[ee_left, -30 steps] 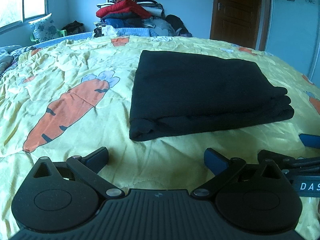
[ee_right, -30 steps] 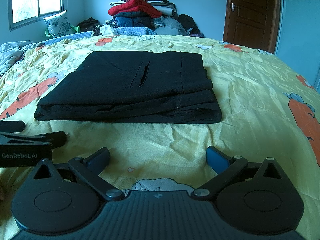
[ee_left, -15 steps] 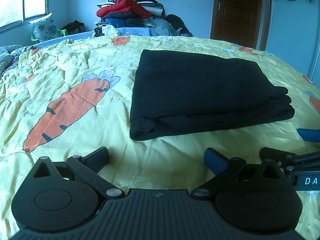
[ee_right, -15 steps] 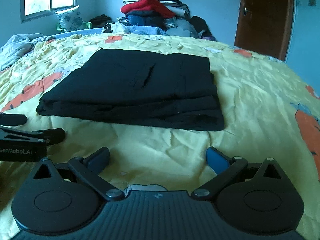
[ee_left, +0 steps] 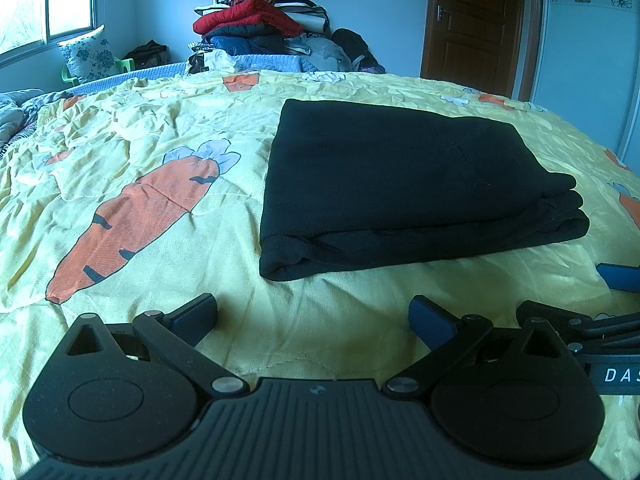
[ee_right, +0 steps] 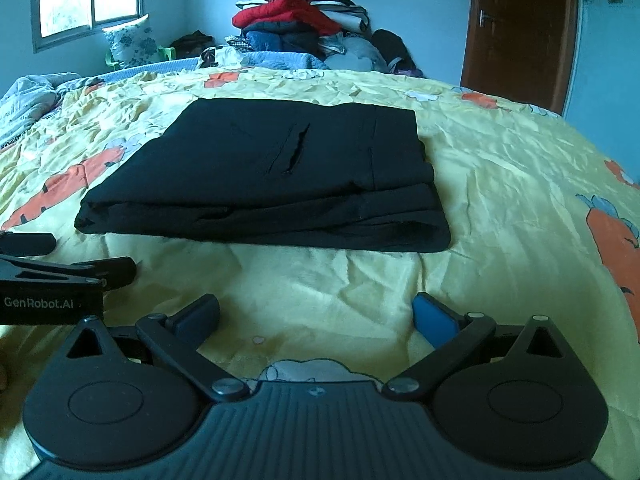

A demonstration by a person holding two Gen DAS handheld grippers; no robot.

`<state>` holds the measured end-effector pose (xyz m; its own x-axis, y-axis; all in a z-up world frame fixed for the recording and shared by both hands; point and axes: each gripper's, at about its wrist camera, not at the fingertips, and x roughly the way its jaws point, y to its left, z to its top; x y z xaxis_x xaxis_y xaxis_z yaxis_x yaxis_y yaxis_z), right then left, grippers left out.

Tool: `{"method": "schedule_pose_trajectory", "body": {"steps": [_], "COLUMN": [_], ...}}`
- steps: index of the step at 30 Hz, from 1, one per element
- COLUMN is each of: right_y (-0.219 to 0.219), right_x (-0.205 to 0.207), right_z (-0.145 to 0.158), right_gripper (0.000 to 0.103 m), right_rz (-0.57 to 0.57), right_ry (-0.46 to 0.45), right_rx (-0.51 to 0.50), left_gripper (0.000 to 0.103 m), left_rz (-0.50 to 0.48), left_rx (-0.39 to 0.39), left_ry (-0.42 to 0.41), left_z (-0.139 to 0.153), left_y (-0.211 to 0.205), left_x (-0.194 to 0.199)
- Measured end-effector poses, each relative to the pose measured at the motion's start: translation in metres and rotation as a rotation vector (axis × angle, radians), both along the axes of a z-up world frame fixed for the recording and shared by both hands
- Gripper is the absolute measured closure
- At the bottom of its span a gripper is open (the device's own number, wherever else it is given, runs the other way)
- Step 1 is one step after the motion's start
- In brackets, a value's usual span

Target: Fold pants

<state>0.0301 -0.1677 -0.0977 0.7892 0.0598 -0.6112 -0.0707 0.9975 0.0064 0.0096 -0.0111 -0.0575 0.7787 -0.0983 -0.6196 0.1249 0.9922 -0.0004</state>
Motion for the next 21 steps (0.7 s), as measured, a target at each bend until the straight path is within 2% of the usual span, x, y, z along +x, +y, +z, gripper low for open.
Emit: {"method": "schedule_pose_trajectory", "body": {"steps": [21], "right_y": [0.0008], "right_x": [0.001], "right_z": [0.0004], "right_gripper": [0.0], "right_rz": [-0.003], "right_ry": [0.0], "right_rx": [0.006], "left_gripper": [0.0], "left_rz": [0.0], "left_rx": [-0.001], "left_ry": [0.0], "left_z": [-0.0001], "left_y": [0.0003], "left_x": [-0.0004]}}
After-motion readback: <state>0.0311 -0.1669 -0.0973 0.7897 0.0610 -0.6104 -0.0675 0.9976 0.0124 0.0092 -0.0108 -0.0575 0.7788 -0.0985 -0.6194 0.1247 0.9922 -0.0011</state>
